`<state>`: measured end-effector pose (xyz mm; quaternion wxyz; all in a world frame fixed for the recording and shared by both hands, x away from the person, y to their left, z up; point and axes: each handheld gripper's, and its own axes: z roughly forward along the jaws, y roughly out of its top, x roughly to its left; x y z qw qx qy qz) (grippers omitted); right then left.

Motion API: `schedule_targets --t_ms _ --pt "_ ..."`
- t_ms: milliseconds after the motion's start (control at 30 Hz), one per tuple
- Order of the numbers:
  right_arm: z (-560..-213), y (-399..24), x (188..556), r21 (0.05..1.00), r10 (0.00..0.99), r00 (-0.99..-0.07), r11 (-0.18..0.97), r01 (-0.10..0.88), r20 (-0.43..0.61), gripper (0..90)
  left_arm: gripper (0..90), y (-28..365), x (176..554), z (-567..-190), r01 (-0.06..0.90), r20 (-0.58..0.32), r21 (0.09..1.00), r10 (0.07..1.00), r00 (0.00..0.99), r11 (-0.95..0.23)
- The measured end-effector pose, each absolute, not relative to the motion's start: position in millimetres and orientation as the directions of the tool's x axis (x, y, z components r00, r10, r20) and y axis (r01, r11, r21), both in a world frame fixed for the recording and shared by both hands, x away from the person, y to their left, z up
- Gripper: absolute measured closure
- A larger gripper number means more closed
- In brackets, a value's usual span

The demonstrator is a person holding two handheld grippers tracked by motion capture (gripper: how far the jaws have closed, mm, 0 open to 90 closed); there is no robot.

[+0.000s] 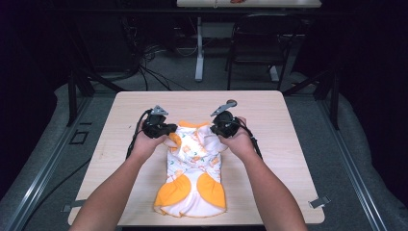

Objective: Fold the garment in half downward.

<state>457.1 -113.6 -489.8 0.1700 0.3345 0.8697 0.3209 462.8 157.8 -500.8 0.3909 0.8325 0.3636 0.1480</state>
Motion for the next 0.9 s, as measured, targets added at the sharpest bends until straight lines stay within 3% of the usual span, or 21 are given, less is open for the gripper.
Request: schedule_targets --t_ms 433,900 --pt "-449.3 -109.0 442.8 0.714 0.657 -0.729 0.603 0.357 -0.191 87.5 85.4 163.4 452.0 -465.3 0.395 0.028 0.810 0.701 0.712 -0.434" --pt "-459.0 -108.1 415.2 0.711 0.605 -0.766 0.636 0.301 -0.217 87.5 85.4 171.1 428.7 -477.7 0.375 0.023 0.814 0.669 0.743 -0.444"
